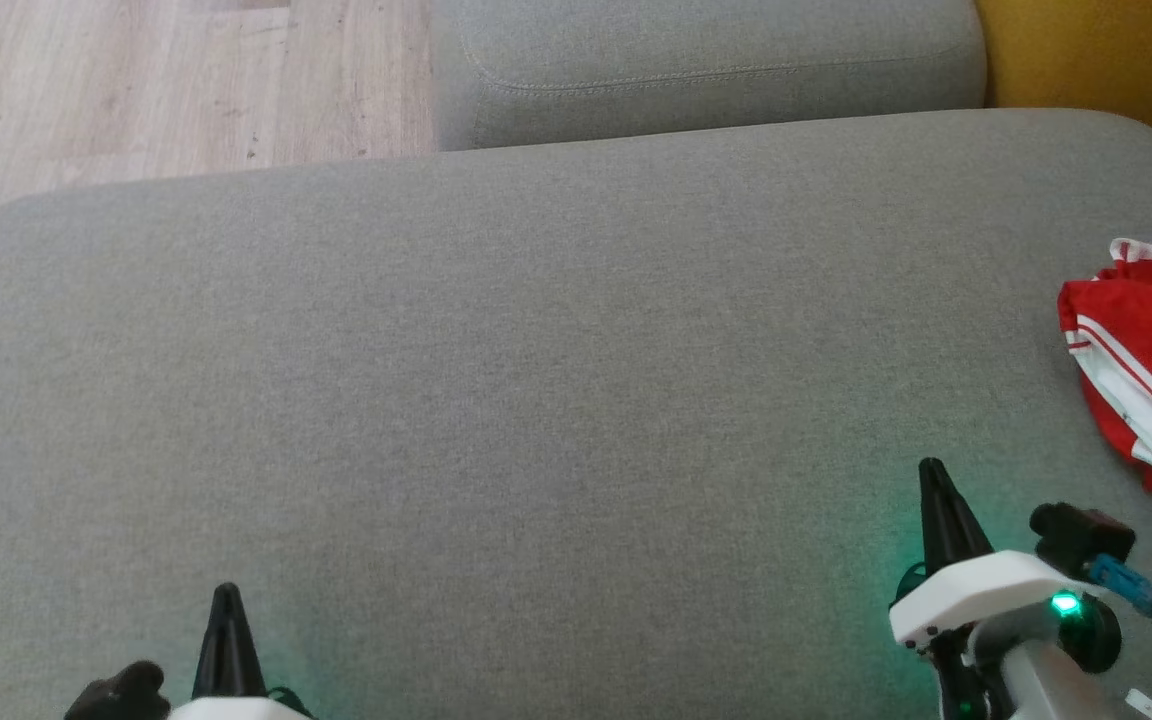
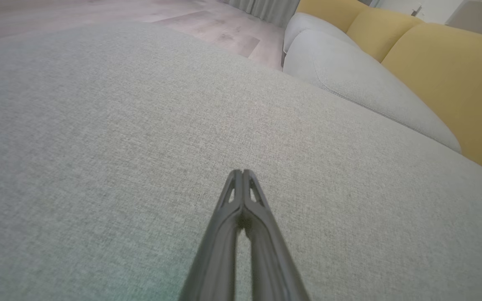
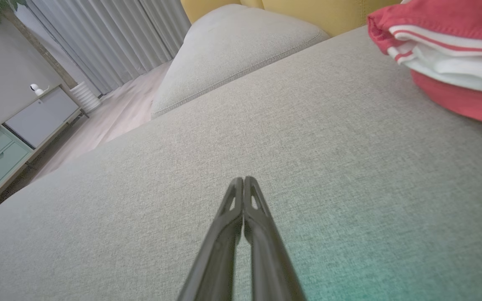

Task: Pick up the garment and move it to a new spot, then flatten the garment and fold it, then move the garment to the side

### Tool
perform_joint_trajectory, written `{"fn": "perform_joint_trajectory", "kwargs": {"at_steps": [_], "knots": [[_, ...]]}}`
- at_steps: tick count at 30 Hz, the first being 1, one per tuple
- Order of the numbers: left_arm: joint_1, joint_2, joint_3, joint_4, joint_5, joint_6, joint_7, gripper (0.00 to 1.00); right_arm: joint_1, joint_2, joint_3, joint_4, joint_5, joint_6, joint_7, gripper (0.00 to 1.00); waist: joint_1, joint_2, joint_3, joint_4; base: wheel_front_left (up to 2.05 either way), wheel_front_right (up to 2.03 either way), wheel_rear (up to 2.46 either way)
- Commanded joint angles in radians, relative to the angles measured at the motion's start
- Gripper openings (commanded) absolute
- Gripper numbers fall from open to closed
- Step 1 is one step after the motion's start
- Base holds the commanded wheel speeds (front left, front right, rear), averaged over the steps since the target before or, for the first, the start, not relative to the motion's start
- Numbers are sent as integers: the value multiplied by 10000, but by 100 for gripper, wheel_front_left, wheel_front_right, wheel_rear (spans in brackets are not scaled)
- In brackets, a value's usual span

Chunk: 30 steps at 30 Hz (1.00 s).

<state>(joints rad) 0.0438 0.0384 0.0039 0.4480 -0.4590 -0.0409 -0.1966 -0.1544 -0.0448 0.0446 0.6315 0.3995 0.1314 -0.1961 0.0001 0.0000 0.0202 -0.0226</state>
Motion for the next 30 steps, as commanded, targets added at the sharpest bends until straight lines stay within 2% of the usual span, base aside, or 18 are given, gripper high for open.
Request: {"fn": "perform_joint_trajectory", "kwargs": {"at_steps": [1,30], "knots": [[-471,41,172,-362,-273,-45,58,0,-358,-21,-66,-403,309,-1,61,0,-1,0,-2,3,0,0,0],[-763,63,431,-832,-3427,-284,910,0,-124,-30,-491,-1379,3620,-3,911,0,-1,0,-49,66,0,0,0]]}}
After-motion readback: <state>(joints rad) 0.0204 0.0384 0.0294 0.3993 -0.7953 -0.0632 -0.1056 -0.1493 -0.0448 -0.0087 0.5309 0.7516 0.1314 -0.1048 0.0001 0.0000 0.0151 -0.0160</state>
